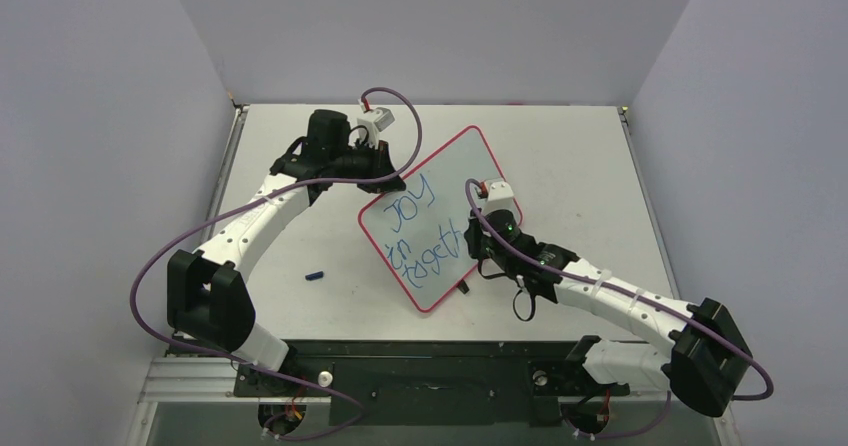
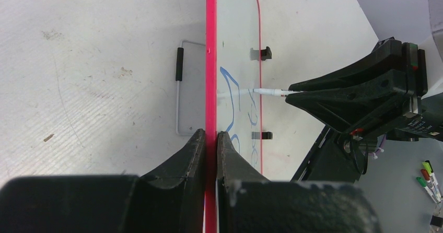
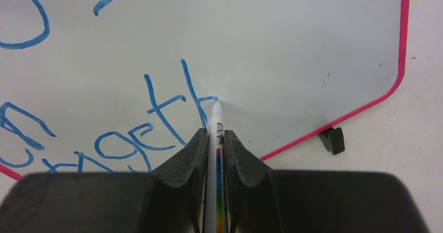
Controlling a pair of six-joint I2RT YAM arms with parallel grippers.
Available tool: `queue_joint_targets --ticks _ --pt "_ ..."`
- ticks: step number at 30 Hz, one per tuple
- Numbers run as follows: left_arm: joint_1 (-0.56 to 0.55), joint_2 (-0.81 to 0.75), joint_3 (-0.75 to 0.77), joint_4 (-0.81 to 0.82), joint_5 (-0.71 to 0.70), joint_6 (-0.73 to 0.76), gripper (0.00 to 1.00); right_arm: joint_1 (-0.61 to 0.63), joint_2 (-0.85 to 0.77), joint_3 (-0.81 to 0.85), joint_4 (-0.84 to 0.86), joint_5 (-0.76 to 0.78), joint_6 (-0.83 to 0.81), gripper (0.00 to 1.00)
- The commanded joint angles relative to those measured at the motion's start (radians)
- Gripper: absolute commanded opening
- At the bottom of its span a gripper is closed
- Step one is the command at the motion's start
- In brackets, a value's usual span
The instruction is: Write a sentence on the whiteboard
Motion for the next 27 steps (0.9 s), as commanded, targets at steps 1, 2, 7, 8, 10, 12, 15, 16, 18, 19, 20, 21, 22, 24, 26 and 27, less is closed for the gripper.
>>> queue_joint_targets --ticks 1,2,7,8,10,12,15,16,18,19,20,21,22,24,26,27 --pt "-0.004 -0.028 0.021 0.046 -0.019 0.048 0.0 -0.003 -0.035 -0.037 -0.012 -0.013 0.022 0.0" --pt "-0.004 -0.028 0.021 0.046 -0.017 0.048 0.0 -0.002 -0.038 -0.048 -0.013 -0.014 0.026 0.0" --pt "-0.004 -0.028 0.021 0.046 -0.018 0.048 0.0 0.001 -0.049 -0.083 -0.01 -0.015 0.037 0.0" --pt "-0.004 -0.029 0.021 0.046 -0.018 0.048 0.0 0.001 -0.049 -0.086 -0.01 -0.014 0.038 0.0" --pt "-0.004 -0.03 0.021 0.046 -0.017 0.048 0.0 0.002 -0.052 -0.092 -0.01 -0.015 0.041 0.0" --pt "-0.004 -0.03 0.021 0.046 -0.017 0.048 0.0 0.002 -0.057 -0.093 -0.014 -0.012 0.042 0.0" --pt "-0.004 -0.03 0.021 0.045 -0.018 0.048 0.0 0.001 -0.069 -0.085 -0.027 -0.006 0.04 0.0" --pt "-0.005 -0.029 0.021 0.046 -0.019 0.048 0.0 0.001 -0.078 -0.082 -0.029 -0.003 0.04 0.0" --pt "-0.004 -0.03 0.021 0.046 -0.018 0.047 0.0 0.001 -0.091 -0.07 -0.039 0.002 0.035 0.0" --pt "-0.005 -0.03 0.021 0.045 -0.018 0.048 0.0 0.001 -0.096 -0.062 -0.04 0.006 0.031 0.0" --pt "-0.004 -0.03 0.021 0.045 -0.018 0.048 0.0 0.0 -0.098 -0.059 -0.039 0.007 0.028 0.0" --pt "-0.004 -0.03 0.021 0.045 -0.018 0.048 0.0 -0.003 -0.099 -0.051 -0.038 0.01 0.023 0.0" --pt "-0.004 -0.029 0.021 0.046 -0.019 0.048 0.0 -0.004 -0.099 -0.047 -0.04 0.01 0.019 0.0" --pt "-0.004 -0.031 0.02 0.046 -0.018 0.047 0.0 -0.008 -0.096 -0.031 -0.04 0.014 0.012 0.0" --pt "-0.005 -0.032 0.02 0.046 -0.019 0.048 0.0 -0.012 -0.09 -0.017 -0.04 0.014 0.003 0.0" --pt "-0.004 -0.031 0.02 0.046 -0.019 0.048 0.0 -0.014 -0.084 -0.013 -0.039 0.016 0.001 0.0"
